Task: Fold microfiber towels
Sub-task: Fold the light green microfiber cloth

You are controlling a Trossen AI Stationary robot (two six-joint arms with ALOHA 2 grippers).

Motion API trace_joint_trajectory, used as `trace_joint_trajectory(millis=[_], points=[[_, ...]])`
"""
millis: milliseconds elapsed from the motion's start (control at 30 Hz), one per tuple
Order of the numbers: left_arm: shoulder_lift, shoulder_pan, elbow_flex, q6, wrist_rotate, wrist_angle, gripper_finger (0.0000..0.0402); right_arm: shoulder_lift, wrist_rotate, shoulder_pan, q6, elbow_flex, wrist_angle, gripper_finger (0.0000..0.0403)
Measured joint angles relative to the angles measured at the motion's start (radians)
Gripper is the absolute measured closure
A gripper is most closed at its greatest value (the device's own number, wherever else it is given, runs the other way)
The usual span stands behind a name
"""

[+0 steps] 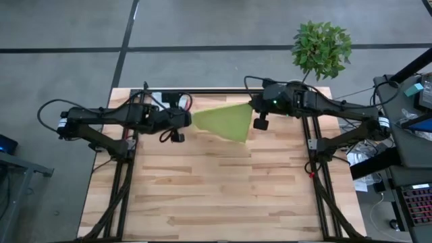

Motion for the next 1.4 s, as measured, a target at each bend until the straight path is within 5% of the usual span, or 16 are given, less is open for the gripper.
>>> trace_joint_trajectory(millis=[100,200,467,600,833,1067,1400], points=[[0.002,0.002,0.000,0.001,-0.103,0.003,0.0402,-0.006,0.000,0.007,0.026,0.000,0.004,0.0394],[0.002,-0.001,-0.004,-0.029,-0.078,-0.001,0.0402,-0.018,-0.009,0.034,0.062,0.000,-0.019,0.0394],[0.000,-0.029,-0.125,-0.306,0.239,0.013,0.0402,-0.021,-0.328,0.152,0.247,-0.037,-0.112,0.0394],[0.006,-0.091,-0.258,-0.413,0.405,0.126,0.0402,-0.021,-0.375,0.249,0.380,-0.131,-0.087,0.0394],[0.057,-0.236,-0.444,-0.536,0.505,0.442,0.0402,-0.015,-0.399,0.429,0.623,-0.358,0.143,0.0394],[0.176,-0.337,-0.485,-0.708,0.662,0.660,0.0402,0.041,-0.504,0.585,0.900,-0.517,0.482,0.0394],[0.294,-0.329,-0.486,-0.582,0.725,0.759,0.0402,0.135,-0.496,0.593,0.921,-0.526,0.541,0.0394]])
